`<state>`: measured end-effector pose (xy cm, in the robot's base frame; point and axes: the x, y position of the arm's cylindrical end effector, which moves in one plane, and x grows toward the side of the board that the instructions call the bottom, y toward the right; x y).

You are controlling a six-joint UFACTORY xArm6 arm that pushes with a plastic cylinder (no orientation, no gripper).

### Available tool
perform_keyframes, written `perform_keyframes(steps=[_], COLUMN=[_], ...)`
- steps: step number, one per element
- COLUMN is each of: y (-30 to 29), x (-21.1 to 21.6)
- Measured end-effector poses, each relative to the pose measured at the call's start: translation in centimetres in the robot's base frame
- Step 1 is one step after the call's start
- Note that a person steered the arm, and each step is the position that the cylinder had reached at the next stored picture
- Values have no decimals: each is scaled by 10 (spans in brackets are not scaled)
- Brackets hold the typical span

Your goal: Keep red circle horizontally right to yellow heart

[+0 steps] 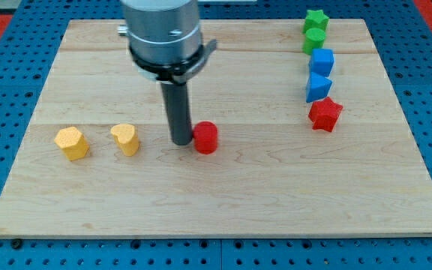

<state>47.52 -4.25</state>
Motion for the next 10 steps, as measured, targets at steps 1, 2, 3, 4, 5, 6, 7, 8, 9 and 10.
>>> perform_keyframes(steps=[1, 2, 3, 4, 5, 6, 7, 8, 9, 10], y=[27, 46, 60, 62, 58, 81, 101, 105, 96, 94], x=[0, 2, 6, 6, -8, -16, -16, -16, -16, -11])
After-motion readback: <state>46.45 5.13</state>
